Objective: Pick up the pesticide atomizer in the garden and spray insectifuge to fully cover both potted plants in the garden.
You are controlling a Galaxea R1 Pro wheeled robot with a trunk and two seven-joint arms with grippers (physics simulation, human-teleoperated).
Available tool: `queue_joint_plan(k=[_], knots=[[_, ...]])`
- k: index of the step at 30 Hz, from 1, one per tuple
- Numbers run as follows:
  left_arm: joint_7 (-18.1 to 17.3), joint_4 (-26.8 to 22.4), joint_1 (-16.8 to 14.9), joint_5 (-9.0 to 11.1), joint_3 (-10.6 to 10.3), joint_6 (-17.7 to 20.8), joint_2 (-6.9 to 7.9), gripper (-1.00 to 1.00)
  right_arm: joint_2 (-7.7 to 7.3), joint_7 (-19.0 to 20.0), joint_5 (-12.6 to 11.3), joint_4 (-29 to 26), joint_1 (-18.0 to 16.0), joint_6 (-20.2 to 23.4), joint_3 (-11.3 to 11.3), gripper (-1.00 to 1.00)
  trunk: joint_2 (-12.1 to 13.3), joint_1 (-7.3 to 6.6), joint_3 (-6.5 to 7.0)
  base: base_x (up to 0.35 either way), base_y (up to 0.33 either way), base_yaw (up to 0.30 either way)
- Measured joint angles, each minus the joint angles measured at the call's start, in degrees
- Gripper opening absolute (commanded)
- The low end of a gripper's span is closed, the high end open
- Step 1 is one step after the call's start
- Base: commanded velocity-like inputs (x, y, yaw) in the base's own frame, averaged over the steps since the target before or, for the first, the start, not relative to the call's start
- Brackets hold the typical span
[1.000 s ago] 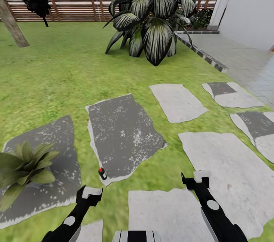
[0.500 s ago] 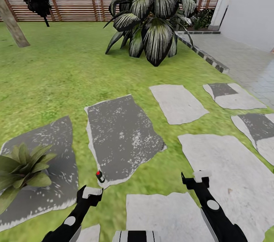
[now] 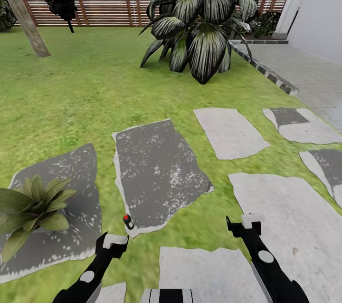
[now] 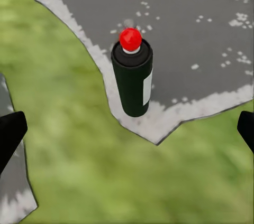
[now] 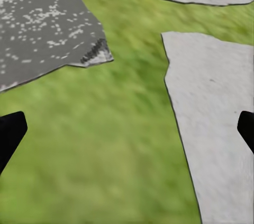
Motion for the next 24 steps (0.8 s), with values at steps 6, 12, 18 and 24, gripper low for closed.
queue_joint_plan(k=[6, 12, 18, 24], knots=[[0.0, 0.0, 0.0, 0.0, 0.0, -0.1, 0.0, 1.0, 0.0, 0.0, 0.0, 0.0, 0.0, 0.0, 0.0, 1.0, 0.0, 0.01, 0.0, 0.067, 0.0, 0.002], [0.0, 0.0, 0.0, 0.0, 0.0, -0.1, 0.0, 1.0, 0.0, 0.0, 0.0, 0.0, 0.0, 0.0, 0.0, 1.0, 0.0, 0.0, 0.0, 0.069, 0.0, 0.0], [0.0, 0.0, 0.0, 0.0, 0.0, -0.1, 0.0, 1.0, 0.0, 0.0, 0.0, 0.1, 0.0, 0.0, 0.0, 1.0, 0.0, 0.0, 0.0, 0.22, 0.0, 0.0], [0.0, 0.0, 0.0, 0.0, 0.0, -0.1, 0.0, 1.0, 0.0, 0.0, 0.0, 0.1, 0.0, 0.0, 0.0, 1.0, 0.0, 0.01, 0.0, 0.037, 0.0, 0.0]])
